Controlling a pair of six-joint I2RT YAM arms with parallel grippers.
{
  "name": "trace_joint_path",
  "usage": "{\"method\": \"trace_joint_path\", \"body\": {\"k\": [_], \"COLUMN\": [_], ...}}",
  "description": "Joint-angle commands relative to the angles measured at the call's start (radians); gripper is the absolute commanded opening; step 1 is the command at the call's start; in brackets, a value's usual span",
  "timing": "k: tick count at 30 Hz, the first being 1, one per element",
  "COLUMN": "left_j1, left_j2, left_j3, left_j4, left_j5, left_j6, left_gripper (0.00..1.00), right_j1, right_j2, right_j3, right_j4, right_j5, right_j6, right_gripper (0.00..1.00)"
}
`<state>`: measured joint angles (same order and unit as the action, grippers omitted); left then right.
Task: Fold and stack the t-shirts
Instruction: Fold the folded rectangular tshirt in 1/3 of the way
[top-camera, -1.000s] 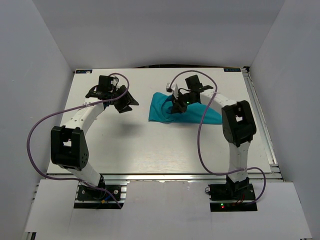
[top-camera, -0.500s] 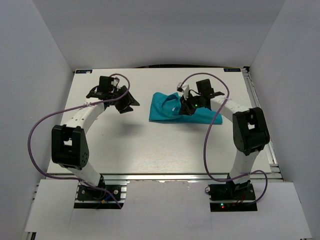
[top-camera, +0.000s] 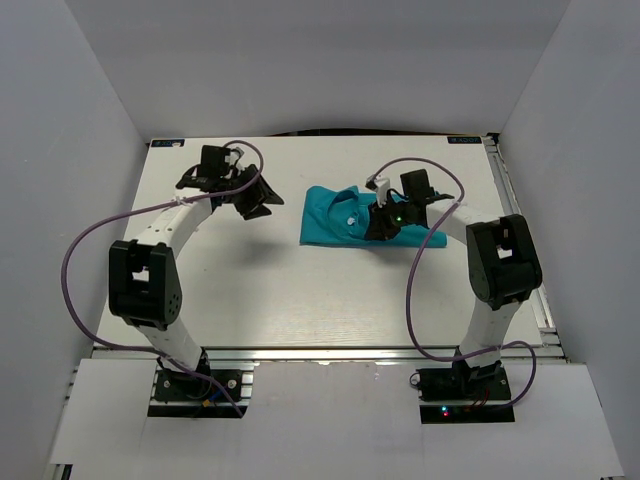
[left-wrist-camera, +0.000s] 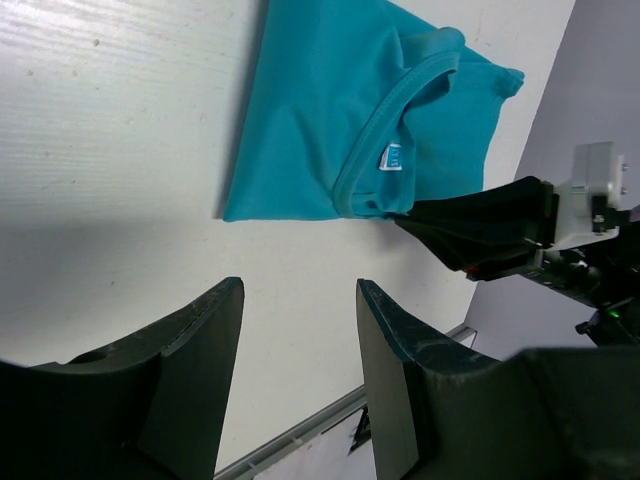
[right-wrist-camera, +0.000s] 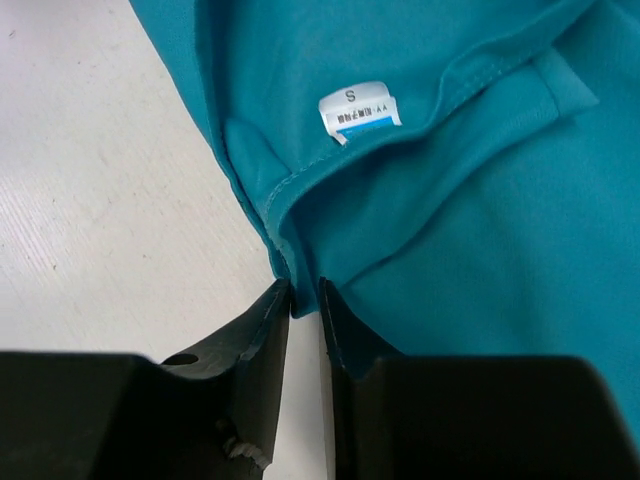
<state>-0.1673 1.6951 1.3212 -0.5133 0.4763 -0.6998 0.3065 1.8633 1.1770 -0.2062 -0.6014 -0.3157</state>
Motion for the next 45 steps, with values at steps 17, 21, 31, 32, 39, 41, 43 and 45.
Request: {"method": "trace_joint_path", "body": {"k": [17, 21, 31, 32, 39, 41, 43, 45], "left_j1": [-0.156, -0.201, -0.236, -0.238, -0.251, -0.251, -0.251, -0.251], "left_j2": [0.325, 0.428, 0.587, 0.597, 0.621, 0.621, 0.623, 0.629], "left_j3": [0.346, 0.417, 0.547, 0.547, 0.5, 0.487, 0.487, 0.492], "left_j4": [0.053, 0.053, 0.052, 0.052, 0.052, 0.053, 0.053, 0.053], "left_j5": [0.094, 0.078, 0.042, 0.057, 0.128, 0.13, 0.133, 0.134], "left_j6": [0.011, 0.006, -0.007, -0.009, 0.002, 0.005, 0.006, 0.005], "left_gripper": [0.56, 0.52, 0.48, 0.48, 0.5, 0.51, 0.52, 0.53], "right_j1": [-0.069, -0.084, -0.095, -0.096, -0.073, -0.058, -0.043, -0.035], "right_j2": [-0.154, -0.173, -0.104, -0.087, 0.19, 0.218, 0.252, 0.276], "right_j3": [-0.082, -0.057, 0.11, 0.13, 0.401, 0.45, 0.487, 0.496], "right_j4": [0.036, 0.021, 0.089, 0.126, 0.172, 0.171, 0.166, 0.183], "right_j5": [-0.115, -0.144, -0.209, -0.213, -0.15, -0.144, -0.146, -0.152], "right_j6": [0.13, 0.104, 0.164, 0.187, 0.444, 0.419, 0.425, 0.437], "right_gripper": [0.33, 0.33, 0.32, 0.32, 0.31, 0.31, 0.3, 0.3]}}
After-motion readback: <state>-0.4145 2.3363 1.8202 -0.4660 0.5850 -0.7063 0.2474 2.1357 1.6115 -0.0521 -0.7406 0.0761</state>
